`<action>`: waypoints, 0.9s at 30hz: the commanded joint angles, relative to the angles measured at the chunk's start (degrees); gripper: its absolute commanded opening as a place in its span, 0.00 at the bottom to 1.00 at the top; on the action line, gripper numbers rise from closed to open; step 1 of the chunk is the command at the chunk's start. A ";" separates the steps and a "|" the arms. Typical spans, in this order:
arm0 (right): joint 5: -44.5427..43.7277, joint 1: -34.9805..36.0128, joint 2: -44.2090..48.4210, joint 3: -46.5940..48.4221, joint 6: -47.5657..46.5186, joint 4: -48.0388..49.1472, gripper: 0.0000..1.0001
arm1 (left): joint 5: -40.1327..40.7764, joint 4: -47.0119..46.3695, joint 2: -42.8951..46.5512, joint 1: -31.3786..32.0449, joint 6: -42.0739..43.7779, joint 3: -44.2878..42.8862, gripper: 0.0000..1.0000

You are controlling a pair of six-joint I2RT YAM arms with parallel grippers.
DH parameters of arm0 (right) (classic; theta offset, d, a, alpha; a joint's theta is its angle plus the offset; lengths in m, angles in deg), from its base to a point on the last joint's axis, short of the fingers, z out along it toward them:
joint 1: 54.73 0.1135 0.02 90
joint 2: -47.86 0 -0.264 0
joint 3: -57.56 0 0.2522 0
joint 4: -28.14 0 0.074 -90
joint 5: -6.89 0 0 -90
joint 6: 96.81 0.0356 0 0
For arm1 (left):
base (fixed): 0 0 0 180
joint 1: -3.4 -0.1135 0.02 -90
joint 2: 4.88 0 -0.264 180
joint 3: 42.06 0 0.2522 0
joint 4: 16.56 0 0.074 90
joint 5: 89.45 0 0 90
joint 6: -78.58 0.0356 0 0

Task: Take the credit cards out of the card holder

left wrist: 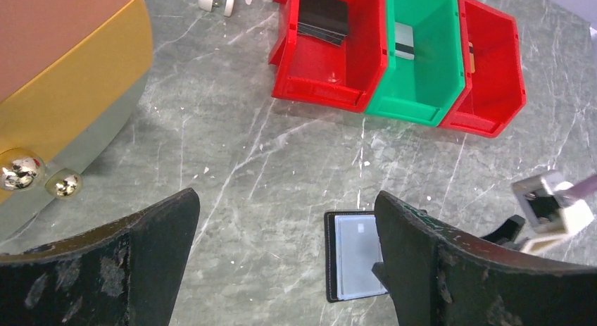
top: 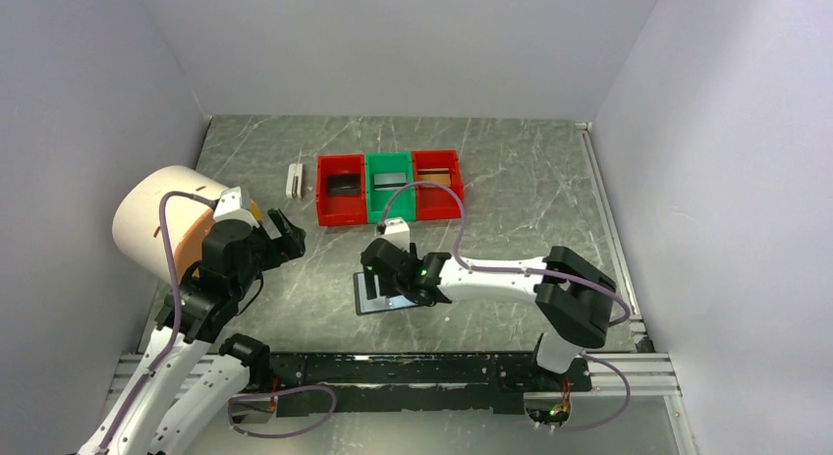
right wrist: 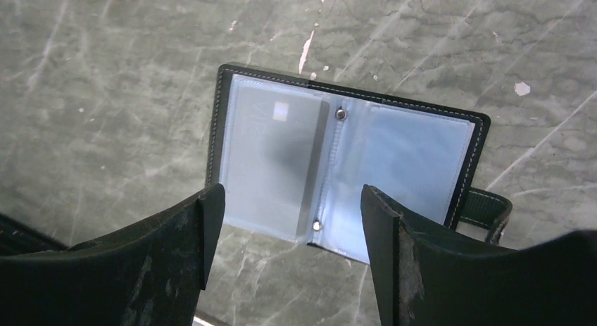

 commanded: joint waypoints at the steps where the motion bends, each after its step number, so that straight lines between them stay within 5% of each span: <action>1: -1.76 0.53 -3.99 3.49 2.28 -2.24 0.74 | -0.37 -0.16 0.04 -0.42 0.43 0.10 1.00; 27: -3.02 2.25 -15.40 9.47 2.54 -7.08 0.64 | 0.17 -0.41 0.19 -0.42 0.08 0.33 1.00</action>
